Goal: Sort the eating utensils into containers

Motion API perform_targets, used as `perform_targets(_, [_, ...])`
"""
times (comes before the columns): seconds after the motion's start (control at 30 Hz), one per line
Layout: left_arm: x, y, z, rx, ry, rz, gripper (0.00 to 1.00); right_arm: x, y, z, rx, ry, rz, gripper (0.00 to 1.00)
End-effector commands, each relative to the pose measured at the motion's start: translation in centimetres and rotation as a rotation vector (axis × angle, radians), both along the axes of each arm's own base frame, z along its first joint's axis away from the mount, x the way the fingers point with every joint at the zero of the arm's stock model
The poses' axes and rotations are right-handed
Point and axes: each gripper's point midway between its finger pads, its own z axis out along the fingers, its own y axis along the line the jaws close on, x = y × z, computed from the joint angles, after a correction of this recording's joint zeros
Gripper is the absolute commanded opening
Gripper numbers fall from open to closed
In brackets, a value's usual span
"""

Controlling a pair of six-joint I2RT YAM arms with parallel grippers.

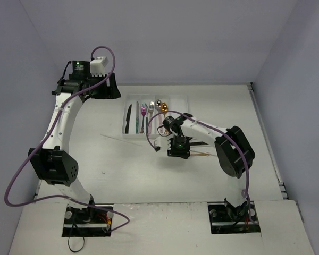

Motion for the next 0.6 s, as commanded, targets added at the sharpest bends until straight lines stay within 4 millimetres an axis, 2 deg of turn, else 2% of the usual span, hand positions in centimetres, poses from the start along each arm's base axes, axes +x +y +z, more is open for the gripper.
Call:
perform_targets(0.0, [0.1, -0.5, 3.8, -0.024, -0.116, -0.020, 0.64, -0.1, -1.5, 0.2, -0.081, 0.018, -0.054, 0.35])
perform_targets(0.57, [0.5, -0.7, 3.1, -0.041, -0.091, -0.015, 0.64, -0.7, -5.2, -1.5, -0.131, 0.017, -0.047, 0.36])
